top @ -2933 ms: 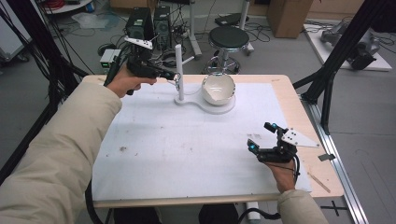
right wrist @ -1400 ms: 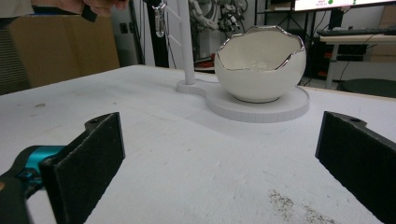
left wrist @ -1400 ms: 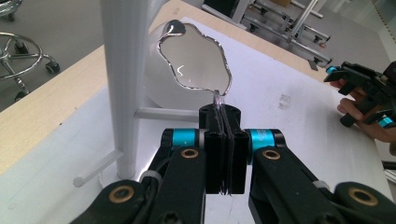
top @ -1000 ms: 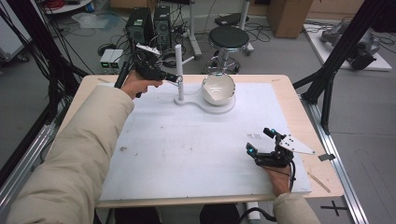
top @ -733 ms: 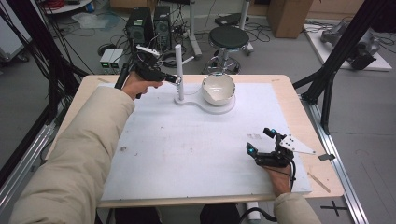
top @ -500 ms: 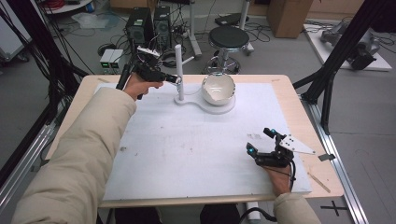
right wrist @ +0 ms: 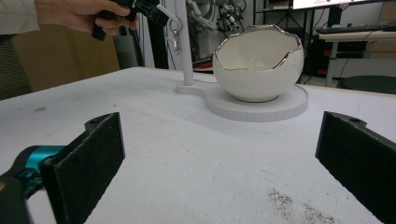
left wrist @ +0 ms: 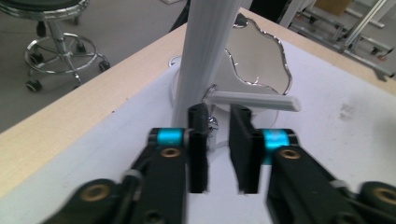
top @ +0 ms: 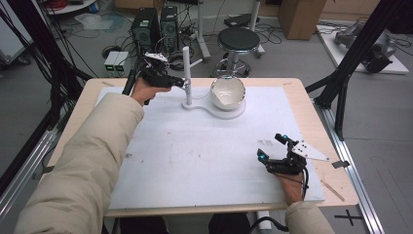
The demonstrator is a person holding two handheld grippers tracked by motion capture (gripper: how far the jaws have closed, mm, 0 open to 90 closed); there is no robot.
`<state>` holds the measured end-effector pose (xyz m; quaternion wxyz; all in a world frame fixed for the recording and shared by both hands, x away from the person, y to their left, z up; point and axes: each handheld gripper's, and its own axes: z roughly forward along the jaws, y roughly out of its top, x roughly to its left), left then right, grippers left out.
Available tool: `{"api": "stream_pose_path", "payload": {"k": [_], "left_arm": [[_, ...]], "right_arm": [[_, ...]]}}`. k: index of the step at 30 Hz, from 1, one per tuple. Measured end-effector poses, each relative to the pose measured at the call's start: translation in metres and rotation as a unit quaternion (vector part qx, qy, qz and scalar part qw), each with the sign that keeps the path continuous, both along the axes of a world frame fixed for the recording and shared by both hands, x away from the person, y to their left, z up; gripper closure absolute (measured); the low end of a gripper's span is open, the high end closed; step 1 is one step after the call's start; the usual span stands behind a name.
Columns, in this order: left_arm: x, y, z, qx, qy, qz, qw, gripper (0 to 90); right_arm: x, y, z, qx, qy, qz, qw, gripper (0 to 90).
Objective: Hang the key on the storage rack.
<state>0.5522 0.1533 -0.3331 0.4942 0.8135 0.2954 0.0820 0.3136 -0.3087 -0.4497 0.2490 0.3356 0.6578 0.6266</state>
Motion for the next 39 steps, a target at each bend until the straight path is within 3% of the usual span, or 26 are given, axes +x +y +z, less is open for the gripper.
{"api": "stream_pose_path", "payload": {"k": [4,8,10,13,15,17,22,26,28,32,33,39], "left_arm": [[-0.005,0.010,0.000,-0.005,-0.019,0.004,0.9998,54.4],[-0.019,0.029,0.004,-0.046,-0.044,0.006,0.9980,35.1],[-0.031,0.037,0.006,-0.052,-0.055,-0.002,0.9971,27.2],[-0.055,0.051,0.009,-0.052,-0.087,-0.005,0.9948,18.9],[-0.077,0.061,0.011,-0.051,-0.104,0.015,0.9931,9.6],[-0.097,0.072,0.011,-0.049,-0.122,0.014,0.9912,2.1],[-0.142,0.100,0.002,-0.056,-0.163,0.010,0.9850,1.7],[-0.172,0.117,-0.020,-0.057,-0.179,0.036,0.9814,1.7],[-0.187,0.124,-0.033,-0.078,-0.185,0.050,0.9782,1.7],[-0.209,0.135,-0.050,-0.118,-0.207,0.080,0.9680,1.7],[-0.215,0.138,-0.054,-0.128,-0.214,0.089,0.9644,1.7],[-0.241,0.139,-0.074,-0.130,-0.240,0.106,0.9562,1.7]], "right_arm": [[0.000,0.000,0.000,-0.002,-0.002,0.000,1.0000,0.4],[-0.001,0.001,0.000,-0.001,0.002,0.002,1.0000,0.3],[0.000,0.001,0.000,0.000,0.001,0.003,1.0000,0.4],[-0.001,0.001,0.000,-0.001,0.000,0.004,1.0000,0.3],[-0.001,0.001,0.000,-0.004,-0.001,0.002,1.0000,0.3],[-0.001,0.001,0.000,-0.002,-0.002,0.002,1.0000,0.3],[-0.001,0.000,-0.001,-0.001,-0.005,0.000,1.0000,0.4],[-0.001,0.000,-0.001,-0.001,-0.005,0.000,1.0000,0.4],[-0.001,0.000,-0.001,0.001,-0.005,0.000,1.0000,0.3],[-0.001,0.000,-0.001,0.000,-0.005,0.000,1.0000,0.4],[-0.001,0.000,-0.001,-0.001,-0.006,0.000,1.0000,0.3],[-0.002,0.003,-0.001,-0.010,-0.010,0.001,0.9999,0.4]]}}
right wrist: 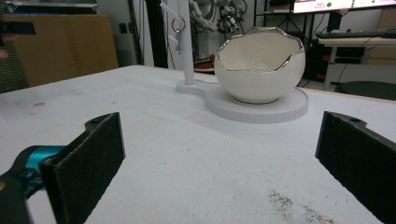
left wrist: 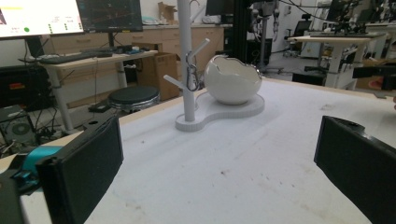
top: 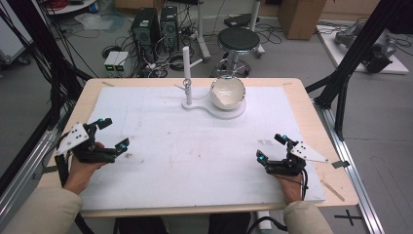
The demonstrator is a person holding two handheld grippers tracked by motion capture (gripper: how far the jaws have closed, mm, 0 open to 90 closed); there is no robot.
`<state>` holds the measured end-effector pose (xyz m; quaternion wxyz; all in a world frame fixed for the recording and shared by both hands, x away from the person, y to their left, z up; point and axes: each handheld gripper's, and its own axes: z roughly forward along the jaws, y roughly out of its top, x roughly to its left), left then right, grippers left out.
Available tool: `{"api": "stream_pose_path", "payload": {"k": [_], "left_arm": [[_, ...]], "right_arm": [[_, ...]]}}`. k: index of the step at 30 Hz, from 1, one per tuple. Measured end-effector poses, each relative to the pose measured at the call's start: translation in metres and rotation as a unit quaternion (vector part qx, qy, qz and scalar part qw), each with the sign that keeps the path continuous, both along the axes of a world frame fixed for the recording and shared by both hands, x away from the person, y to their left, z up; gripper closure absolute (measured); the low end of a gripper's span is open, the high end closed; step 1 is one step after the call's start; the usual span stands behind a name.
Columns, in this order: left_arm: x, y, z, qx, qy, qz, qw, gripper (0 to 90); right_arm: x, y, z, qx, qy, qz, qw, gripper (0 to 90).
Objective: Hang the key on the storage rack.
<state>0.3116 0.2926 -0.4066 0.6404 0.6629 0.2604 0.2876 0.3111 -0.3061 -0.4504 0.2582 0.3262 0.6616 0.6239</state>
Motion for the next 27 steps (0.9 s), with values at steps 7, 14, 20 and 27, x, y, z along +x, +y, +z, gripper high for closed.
{"api": "stream_pose_path", "payload": {"k": [7,14,20,27], "left_arm": [[-0.021,-0.001,-0.027,-0.023,-0.006,0.020,0.9995,1.7],[-0.027,-0.003,-0.046,-0.024,0.011,0.021,0.9994,1.7],[-0.031,-0.001,-0.047,-0.043,-0.005,0.037,0.9984,1.7],[-0.031,-0.001,-0.047,-0.043,-0.003,0.042,0.9982,1.7]], "right_arm": [[0.001,-0.001,0.000,0.000,-0.001,-0.002,1.0000,0.3],[0.000,0.000,0.000,0.000,0.000,-0.001,1.0000,0.4],[0.000,0.000,0.000,-0.005,-0.004,-0.003,1.0000,0.4],[-0.001,0.000,0.000,-0.003,-0.008,-0.009,0.9999,0.4]]}}
